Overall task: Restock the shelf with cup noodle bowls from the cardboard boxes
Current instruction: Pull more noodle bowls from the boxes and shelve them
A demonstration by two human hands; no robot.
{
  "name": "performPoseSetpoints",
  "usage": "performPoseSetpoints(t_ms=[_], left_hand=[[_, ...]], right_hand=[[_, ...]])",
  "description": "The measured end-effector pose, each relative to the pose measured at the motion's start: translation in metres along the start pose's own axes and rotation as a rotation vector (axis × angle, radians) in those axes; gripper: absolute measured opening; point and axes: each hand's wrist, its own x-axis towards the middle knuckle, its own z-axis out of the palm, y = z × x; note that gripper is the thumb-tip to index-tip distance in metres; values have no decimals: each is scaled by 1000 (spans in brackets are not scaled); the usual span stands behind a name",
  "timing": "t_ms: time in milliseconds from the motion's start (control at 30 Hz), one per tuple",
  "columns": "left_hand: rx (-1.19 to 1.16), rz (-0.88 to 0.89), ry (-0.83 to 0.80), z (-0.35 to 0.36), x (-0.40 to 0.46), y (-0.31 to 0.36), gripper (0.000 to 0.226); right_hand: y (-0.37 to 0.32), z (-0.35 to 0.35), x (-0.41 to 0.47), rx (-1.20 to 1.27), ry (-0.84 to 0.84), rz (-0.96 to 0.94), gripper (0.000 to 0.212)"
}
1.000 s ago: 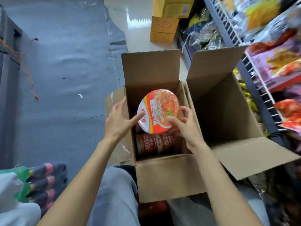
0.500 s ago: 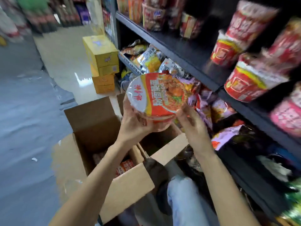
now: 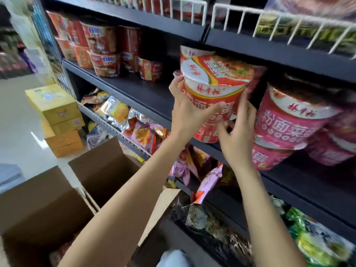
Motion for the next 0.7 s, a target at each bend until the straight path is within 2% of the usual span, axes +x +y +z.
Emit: performPoseSetpoints(t_ms=[133,233,333,433,567,633,700], left_hand=[[95,65,-212,12,18,-21,74],[275,31,-129,14,25,-35,67],[280,-55,-118,16,21,-43,62],[233,-106,-156,18,20,-49,64],[58,-217,-212,20,17,-45,72],[0,-247,-227,14,9,-40,65],[39,-214,-223,-4,-2,-37,58]], right_hand=[[29,-2,19,-41,-88,71,91],[42,4,19,-125,-196,64,91],[47,13,17,-183,-270,57,88],[52,20,21,-176,-212,56,86],[56,21,19,-268,-181,10,82],[51,20,11,-324,-125,-30,71],[41,22,-4,-314,-39,-139,55]])
